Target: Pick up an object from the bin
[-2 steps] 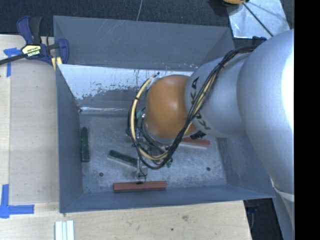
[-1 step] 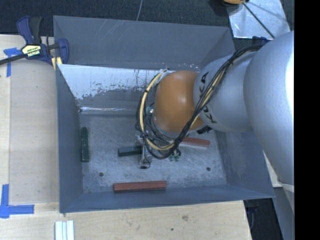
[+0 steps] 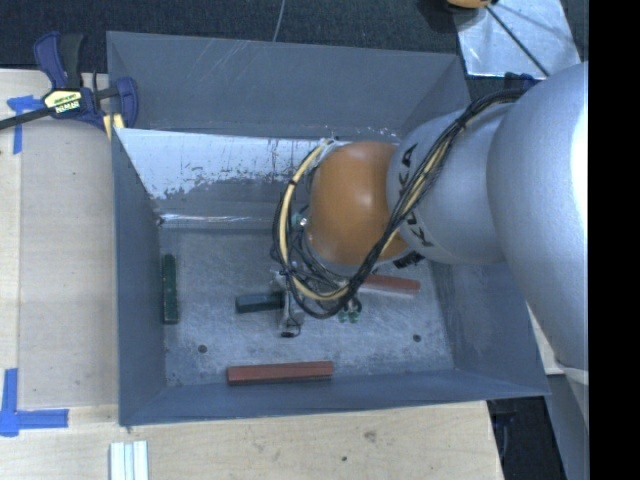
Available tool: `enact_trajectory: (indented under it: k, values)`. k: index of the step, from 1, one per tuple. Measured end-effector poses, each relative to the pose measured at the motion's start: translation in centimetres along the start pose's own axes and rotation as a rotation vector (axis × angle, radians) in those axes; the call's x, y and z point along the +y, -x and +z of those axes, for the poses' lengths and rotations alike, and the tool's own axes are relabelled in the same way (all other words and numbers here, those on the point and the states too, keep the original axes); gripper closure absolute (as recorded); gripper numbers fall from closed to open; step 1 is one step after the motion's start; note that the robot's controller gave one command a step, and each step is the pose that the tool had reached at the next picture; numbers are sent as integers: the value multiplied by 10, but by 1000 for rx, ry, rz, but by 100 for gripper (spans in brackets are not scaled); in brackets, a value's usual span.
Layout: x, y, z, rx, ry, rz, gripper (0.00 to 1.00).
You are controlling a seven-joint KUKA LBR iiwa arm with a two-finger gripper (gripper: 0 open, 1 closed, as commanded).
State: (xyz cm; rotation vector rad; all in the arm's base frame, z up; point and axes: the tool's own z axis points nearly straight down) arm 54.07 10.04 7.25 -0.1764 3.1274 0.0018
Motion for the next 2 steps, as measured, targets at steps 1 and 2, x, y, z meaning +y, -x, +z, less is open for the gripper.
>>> enact_trajectory:
  k: [1, 2]
  values:
    - [8, -8, -2, 7, -1, -163, 100]
    - [-20, 10, -206, 9, 1, -200, 100]
